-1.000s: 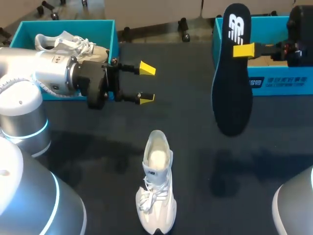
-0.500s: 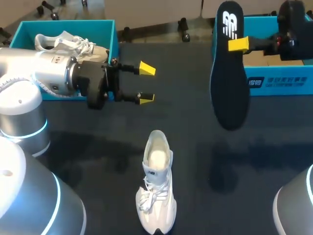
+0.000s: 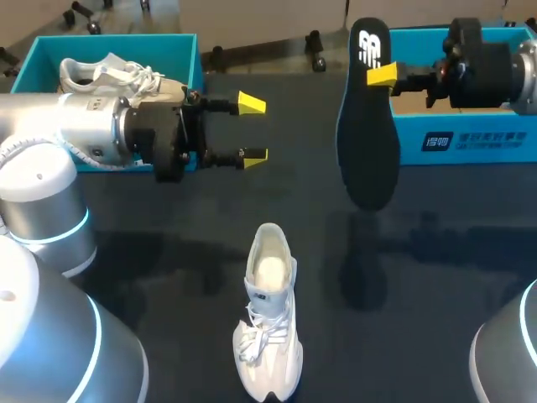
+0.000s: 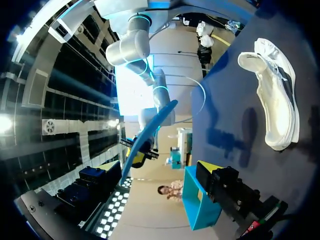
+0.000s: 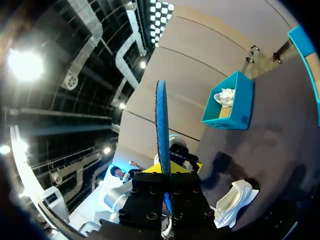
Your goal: Take the shoe out of the shoebox, open the shoe tongue, remove and reinsert the insole, then place the shoe into the shoebox
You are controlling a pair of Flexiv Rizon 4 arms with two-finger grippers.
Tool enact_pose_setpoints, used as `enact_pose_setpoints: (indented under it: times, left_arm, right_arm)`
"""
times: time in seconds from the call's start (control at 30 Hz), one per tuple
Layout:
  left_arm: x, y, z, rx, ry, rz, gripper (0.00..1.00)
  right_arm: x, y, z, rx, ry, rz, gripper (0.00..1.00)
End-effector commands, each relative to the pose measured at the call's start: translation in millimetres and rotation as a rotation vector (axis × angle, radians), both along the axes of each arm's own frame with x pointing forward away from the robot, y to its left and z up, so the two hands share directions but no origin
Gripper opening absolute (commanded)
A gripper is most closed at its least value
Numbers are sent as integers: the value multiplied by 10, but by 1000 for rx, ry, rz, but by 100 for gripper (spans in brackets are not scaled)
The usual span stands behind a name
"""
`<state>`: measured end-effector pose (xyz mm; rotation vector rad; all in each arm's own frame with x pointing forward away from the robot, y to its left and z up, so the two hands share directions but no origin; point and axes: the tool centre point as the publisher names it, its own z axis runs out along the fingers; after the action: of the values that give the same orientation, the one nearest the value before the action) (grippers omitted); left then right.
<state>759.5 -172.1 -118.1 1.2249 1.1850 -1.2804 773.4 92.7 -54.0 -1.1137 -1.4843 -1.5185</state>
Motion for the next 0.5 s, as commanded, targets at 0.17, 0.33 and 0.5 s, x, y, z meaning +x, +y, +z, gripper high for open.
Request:
enact_pose_setpoints:
  times: [0.17,0.33,0.5]
  left_arm:
    - [-31,-42,10,3,0,9,100]
    - [-31,-42,10,3,0,9,100]
    - [-31,-42,10,3,0,9,100]
  right_arm:
    - [13,61,9,-9,7,-2,0]
    - [13,61,9,-9,7,-2,0]
    - [136,103,-72,-5,71,19,0]
